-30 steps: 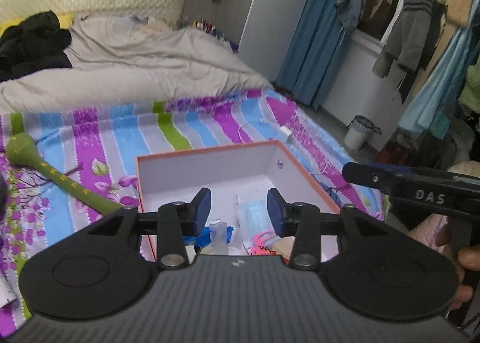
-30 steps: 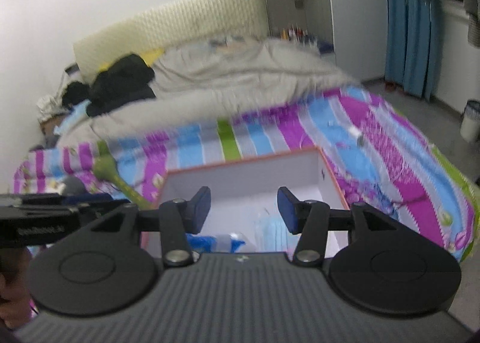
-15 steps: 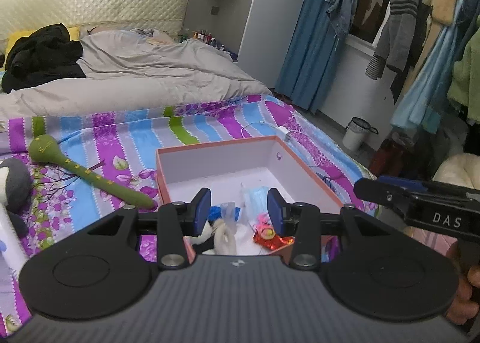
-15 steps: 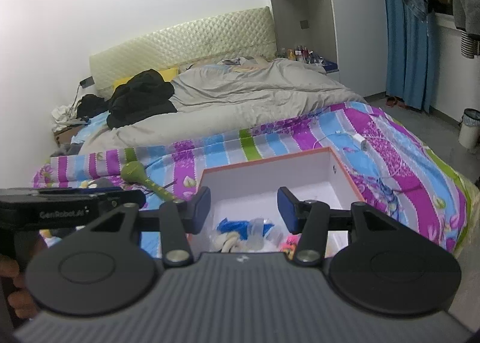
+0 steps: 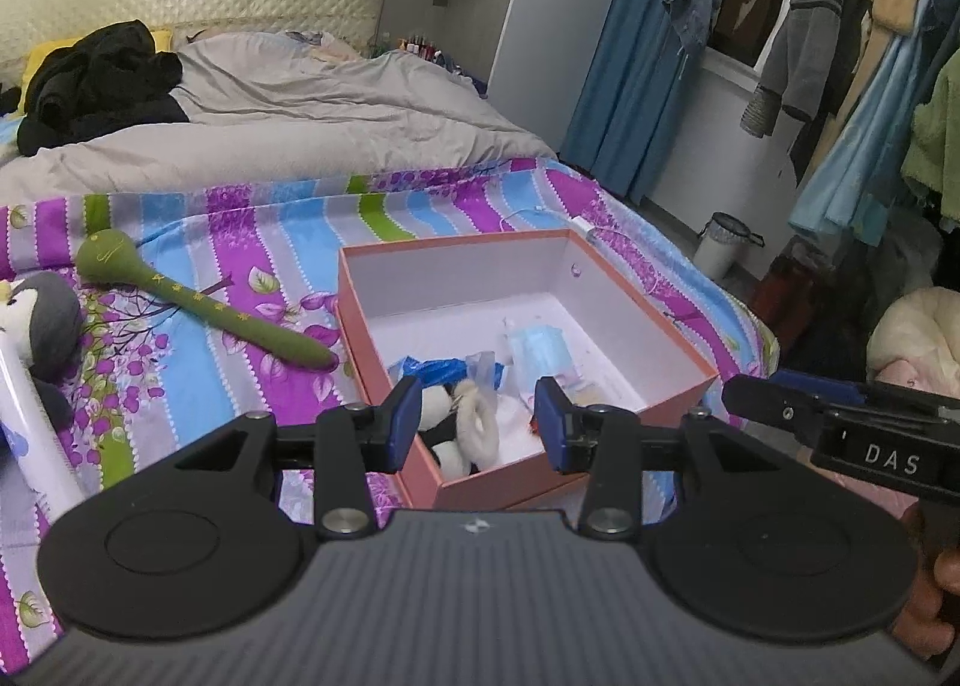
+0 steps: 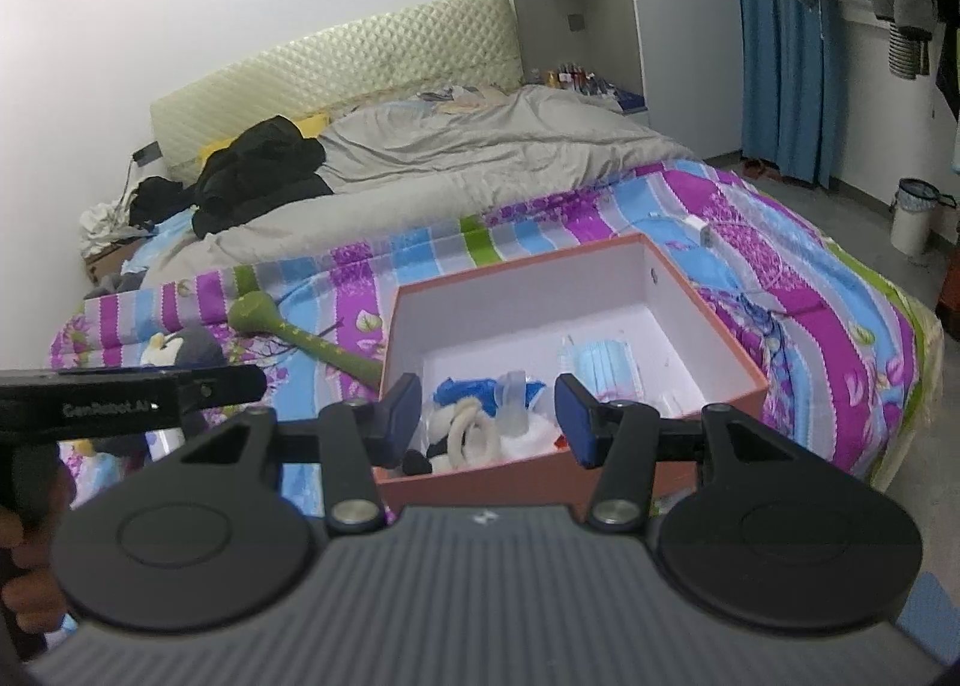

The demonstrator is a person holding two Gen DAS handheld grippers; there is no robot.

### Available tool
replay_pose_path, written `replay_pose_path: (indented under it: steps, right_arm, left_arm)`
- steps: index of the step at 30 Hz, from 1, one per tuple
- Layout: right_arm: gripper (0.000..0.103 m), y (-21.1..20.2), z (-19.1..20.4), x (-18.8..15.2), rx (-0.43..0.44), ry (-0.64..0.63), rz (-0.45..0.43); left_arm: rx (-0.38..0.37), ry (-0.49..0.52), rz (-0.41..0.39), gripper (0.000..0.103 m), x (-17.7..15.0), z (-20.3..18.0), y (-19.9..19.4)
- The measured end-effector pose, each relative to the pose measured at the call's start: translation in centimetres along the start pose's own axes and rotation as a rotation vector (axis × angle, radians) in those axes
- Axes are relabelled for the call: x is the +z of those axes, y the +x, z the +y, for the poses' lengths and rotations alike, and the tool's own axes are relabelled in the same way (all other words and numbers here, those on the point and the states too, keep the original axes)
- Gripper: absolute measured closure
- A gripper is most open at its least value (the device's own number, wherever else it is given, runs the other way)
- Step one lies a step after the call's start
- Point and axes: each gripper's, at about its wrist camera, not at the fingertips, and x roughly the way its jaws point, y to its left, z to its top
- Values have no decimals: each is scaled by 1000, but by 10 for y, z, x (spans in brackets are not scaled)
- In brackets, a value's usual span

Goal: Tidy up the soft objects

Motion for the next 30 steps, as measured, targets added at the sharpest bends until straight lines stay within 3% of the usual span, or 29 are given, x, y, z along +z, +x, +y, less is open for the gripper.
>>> replay_pose_path:
  steps: [18,19,21,22,24,25,26,30]
  right_arm:
    - [51,2,13,-27,-101,60,4]
    - [51,2,14,-28,-103,56,4]
    - [51,2,15,-27,-109,48,5]
    - [49,2,16,-27,-113,46,6]
    - [33,3,15,-26,-120,47,3]
    - [20,3,14,-27,-126,51,-3]
    - [12,2,12,-27,-131,55,-9]
    - [12,4,5,-26,-136,67,4]
  left_arm:
    - [-48,30,56,50,-9,19,9]
    - [-53,26,57,48,-9,19,9]
    - [-59,21,58,33,-9,19,10]
    - [-59,18,58,29,-8,19,11]
    - [-46,20,56,15,-8,18,10]
    - [-40,25,55,12,-8,17,11]
    - [-37,32,54,6,-7,15,11]
    - [-26,58,43,2,-5,9,10]
